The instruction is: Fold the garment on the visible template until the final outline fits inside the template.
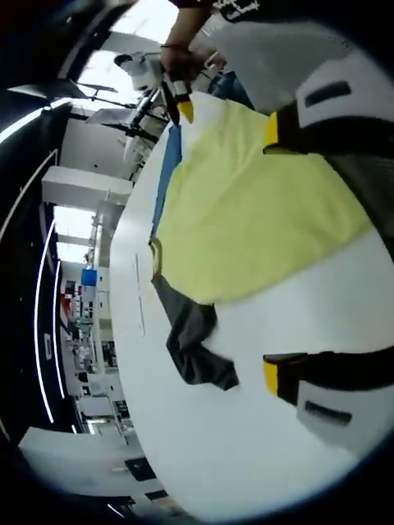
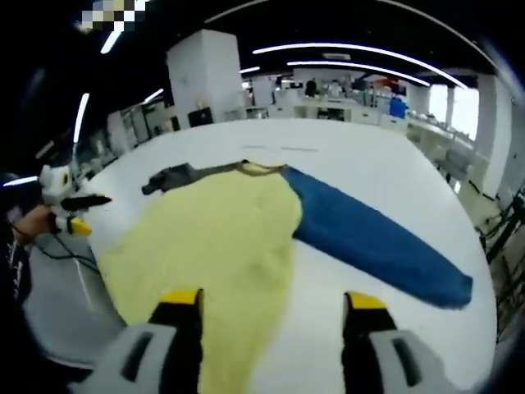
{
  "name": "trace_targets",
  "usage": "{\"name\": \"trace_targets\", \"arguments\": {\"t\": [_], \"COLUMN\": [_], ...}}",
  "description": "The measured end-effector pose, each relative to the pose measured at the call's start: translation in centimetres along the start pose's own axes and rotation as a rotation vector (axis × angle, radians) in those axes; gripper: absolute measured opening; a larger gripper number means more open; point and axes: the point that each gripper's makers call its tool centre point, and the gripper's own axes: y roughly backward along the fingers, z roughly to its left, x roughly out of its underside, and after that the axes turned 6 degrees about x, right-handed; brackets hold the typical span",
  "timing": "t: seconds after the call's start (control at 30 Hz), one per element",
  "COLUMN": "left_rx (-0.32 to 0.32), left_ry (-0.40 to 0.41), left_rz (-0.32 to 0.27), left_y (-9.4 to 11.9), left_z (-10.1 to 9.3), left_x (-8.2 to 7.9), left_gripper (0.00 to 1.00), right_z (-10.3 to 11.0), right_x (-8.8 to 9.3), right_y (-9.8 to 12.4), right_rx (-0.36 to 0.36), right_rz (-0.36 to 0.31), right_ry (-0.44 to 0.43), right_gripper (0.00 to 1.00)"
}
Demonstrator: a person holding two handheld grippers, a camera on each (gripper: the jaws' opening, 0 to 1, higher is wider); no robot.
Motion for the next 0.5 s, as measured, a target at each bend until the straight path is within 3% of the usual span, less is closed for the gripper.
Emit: {"name": "trace_targets", "arguments": {"t": [0.17,0.33,0.5], "left_rx": [0.000,0.007,0.007], "left_ry": [-0.028,-0.032,-0.046], "left_rz": [0.004,-0.002,0.002], "left_y": [-0.1,-0.1,-0.2], "left_z": [0.2,0.2,0.2], "left_x": [-0.2,-0.4,-0.6], "left_gripper": [0.99,0.99,0.99], "right_z": [-1.3,-2.6,-4.1], "right_x": [-2.9,-4.4,-4.6], "right_y": [-1.6,-3.6,-6.0], "right_rx": [-0.036,-0.040,-0.034], "right_rz": [-0.036,-0.031,-0.014], "right_ry": [-0.070,-0.048,0.007], "right_gripper": [0.58,0.53,0.45]}}
